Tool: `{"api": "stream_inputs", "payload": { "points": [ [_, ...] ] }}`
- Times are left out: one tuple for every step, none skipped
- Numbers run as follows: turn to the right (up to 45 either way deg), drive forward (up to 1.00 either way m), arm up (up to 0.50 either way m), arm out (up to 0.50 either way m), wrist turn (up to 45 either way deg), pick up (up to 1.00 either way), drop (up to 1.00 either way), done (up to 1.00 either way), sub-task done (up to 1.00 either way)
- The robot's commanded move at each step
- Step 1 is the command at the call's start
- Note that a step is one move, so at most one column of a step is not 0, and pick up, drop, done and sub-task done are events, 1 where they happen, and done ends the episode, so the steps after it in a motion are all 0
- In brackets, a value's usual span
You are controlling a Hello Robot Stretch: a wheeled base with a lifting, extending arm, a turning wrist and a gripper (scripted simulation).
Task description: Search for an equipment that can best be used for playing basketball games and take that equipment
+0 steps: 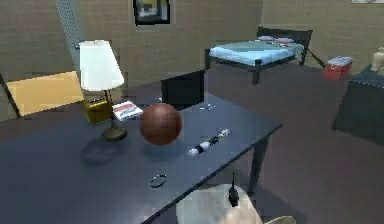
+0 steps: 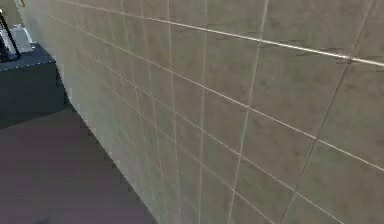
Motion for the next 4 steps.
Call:
{"api": "stream_inputs", "payload": {
  "points": [
    [-45.0,0.00,0.00,0.00,0.0,0.00,0.00,0.00,0.00],
    [-45.0,0.00,0.00,0.00,0.0,0.00,0.00,0.00,0.00],
    [-9.0,0.00,0.00,0.00,0.0,0.00,0.00,0.00,0.00],
    [45.0,0.00,0.00,0.00,0.0,0.00,0.00,0.00,0.00]
  ]
}}
